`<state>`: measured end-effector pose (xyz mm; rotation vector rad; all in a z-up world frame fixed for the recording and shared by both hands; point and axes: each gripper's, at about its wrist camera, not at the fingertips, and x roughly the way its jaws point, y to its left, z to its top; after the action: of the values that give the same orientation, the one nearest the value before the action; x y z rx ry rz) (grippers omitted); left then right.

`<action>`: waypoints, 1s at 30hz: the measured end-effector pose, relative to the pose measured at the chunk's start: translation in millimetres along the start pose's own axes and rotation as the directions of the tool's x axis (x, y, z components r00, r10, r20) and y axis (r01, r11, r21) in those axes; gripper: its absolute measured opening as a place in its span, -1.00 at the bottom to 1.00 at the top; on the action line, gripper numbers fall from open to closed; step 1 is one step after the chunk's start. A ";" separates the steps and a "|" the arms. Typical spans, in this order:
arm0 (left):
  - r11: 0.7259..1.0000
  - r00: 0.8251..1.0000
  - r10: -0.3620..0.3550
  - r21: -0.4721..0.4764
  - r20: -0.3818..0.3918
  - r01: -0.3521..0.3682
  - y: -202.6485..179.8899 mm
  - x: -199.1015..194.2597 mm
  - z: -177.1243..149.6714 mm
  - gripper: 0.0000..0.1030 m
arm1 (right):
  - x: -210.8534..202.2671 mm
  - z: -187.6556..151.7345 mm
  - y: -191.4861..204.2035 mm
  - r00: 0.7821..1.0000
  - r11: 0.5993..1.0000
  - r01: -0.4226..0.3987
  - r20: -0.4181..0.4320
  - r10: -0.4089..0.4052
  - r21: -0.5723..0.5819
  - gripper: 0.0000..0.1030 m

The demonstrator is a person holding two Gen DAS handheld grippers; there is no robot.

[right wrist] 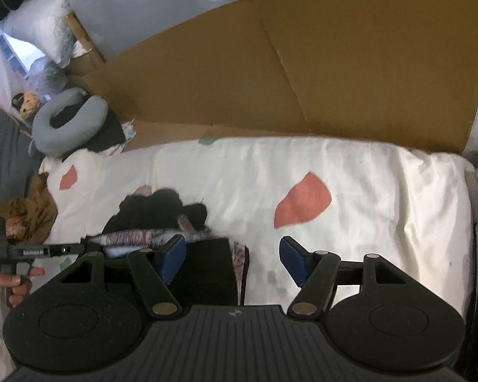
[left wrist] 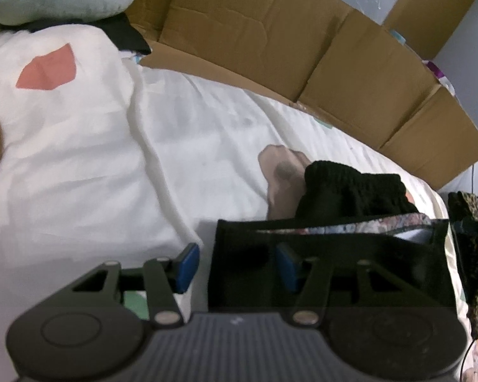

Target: Fold clothes

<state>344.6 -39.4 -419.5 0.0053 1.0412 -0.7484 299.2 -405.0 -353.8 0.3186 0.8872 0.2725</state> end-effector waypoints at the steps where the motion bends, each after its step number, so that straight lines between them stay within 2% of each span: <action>1: 1.000 1.000 -0.001 0.003 -0.002 0.001 0.3 -0.4 -1.1 -0.21 | 3.0 -2.9 0.7 1.000 1.000 0.000 -0.013 0.000 -0.005 0.39; 3: 1.000 1.000 -0.002 0.009 -0.006 0.002 0.5 -0.3 -3.1 -0.39 | 8.9 -8.7 2.2 0.999 1.000 0.000 -0.038 0.000 -0.015 0.39; 5: 1.000 1.000 -0.002 0.016 -0.005 0.002 0.0 0.2 -4.2 -0.48 | 17.0 -13.0 4.9 0.998 1.000 -0.002 -0.060 0.000 -0.029 0.21; 7: 1.000 1.000 -0.001 0.013 0.001 0.001 0.7 0.5 -4.8 -0.54 | 25.5 -13.9 7.9 0.997 0.999 -0.001 -0.078 -0.002 -0.040 -0.14; 9: 1.000 1.000 -0.003 0.000 0.001 0.003 2.2 2.3 -5.0 -0.57 | 30.1 -12.9 10.1 0.997 0.999 -0.002 -0.081 -0.002 -0.047 -0.22; 11: 1.000 1.000 -0.004 -0.007 0.005 0.004 3.1 3.1 -4.9 -0.62 | 32.6 -10.9 11.9 0.997 0.999 -0.003 -0.075 -0.001 -0.054 -0.38; 13: 1.000 1.000 -0.005 -0.007 0.015 0.005 2.5 2.7 -4.8 -0.78 | 33.8 -8.4 13.4 0.998 0.998 0.002 -0.068 -0.006 -0.061 -0.73; 15: 1.000 0.999 -0.009 0.002 0.035 0.009 1.2 0.5 -4.7 -0.88 | 32.3 -6.4 13.9 0.998 0.998 0.012 -0.055 -0.016 -0.064 -0.91; 19: 1.000 0.997 -0.009 0.017 0.079 0.008 -1.6 -4.6 -4.9 -0.95 | 26.3 -3.9 11.2 0.999 0.998 0.041 -0.018 -0.042 -0.040 -0.92; 23: 1.000 0.993 0.007 -0.010 0.115 -0.006 1.2 -8.2 -4.1 -0.97 | 24.9 -1.9 7.5 0.998 0.998 0.063 -0.003 -0.063 -0.014 -0.93; 27: 1.000 0.995 0.015 -0.009 0.099 -0.014 1.9 -3.3 -2.7 -0.96 | 33.7 -3.1 5.4 0.997 0.997 0.071 -0.022 -0.072 -0.004 -0.93; 30: 1.000 0.997 0.023 -0.005 0.074 -0.023 1.5 1.1 -2.8 -0.82 | 44.7 -4.6 3.9 0.996 0.998 0.067 -0.062 -0.067 0.004 -0.88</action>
<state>343.5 -37.9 -422.3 -0.0137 0.9709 -0.7207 322.1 -384.6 -386.9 0.2861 0.9580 0.2185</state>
